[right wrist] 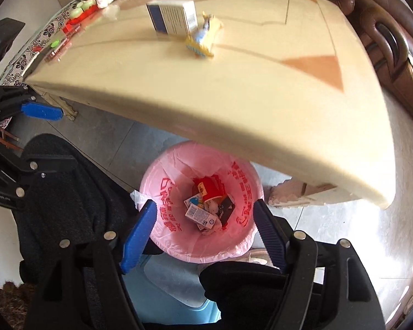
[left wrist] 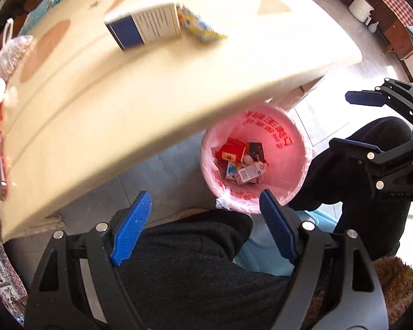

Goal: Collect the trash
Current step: 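Raise both tools back over the table toward the white box and candy wrapper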

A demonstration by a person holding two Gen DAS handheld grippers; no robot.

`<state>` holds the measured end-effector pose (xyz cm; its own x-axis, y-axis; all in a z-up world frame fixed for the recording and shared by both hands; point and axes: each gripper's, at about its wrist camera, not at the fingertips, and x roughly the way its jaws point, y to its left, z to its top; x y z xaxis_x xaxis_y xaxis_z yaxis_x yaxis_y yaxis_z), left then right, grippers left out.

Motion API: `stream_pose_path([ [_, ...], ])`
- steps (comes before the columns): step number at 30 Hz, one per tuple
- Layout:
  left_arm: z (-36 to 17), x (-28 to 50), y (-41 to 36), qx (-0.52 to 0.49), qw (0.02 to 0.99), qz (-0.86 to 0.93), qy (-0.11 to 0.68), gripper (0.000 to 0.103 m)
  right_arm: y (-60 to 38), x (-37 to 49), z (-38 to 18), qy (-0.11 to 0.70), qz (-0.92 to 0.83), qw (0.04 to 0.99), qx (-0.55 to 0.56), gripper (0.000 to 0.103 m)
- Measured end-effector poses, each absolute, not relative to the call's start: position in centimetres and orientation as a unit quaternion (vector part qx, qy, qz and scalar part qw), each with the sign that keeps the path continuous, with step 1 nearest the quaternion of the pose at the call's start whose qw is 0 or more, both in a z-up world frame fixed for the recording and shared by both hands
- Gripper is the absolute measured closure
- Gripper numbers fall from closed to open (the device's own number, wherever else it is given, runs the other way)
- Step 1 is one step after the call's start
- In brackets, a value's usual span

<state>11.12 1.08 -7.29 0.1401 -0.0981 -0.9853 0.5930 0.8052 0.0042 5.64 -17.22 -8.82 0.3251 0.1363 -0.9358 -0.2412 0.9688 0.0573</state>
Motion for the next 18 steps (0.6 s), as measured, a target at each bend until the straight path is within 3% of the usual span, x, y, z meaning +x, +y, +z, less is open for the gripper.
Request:
stream_pose_path([
  [2, -3.7, 12.1, 1.3, 0.205, 0.739, -0.252, 0.59, 0.017, -16.9, 6.1, -5.8, 0.551, 0.121, 0.824, -0.052, 0.021],
  [8, 3.8, 15.3, 0.2, 0.256, 0.759, -0.268, 0.536, 0.016, -17.0, 8.4, 1.7, 0.517, 0.138, 0.844, -0.043, 0.014],
  [18, 7.4, 21.2, -1.5, 0.26, 0.731, -0.319, 0.545, 0.016, -18.6, 13.1, 7.3, 0.493, 0.134, 0.859, -0.008, 0.013],
])
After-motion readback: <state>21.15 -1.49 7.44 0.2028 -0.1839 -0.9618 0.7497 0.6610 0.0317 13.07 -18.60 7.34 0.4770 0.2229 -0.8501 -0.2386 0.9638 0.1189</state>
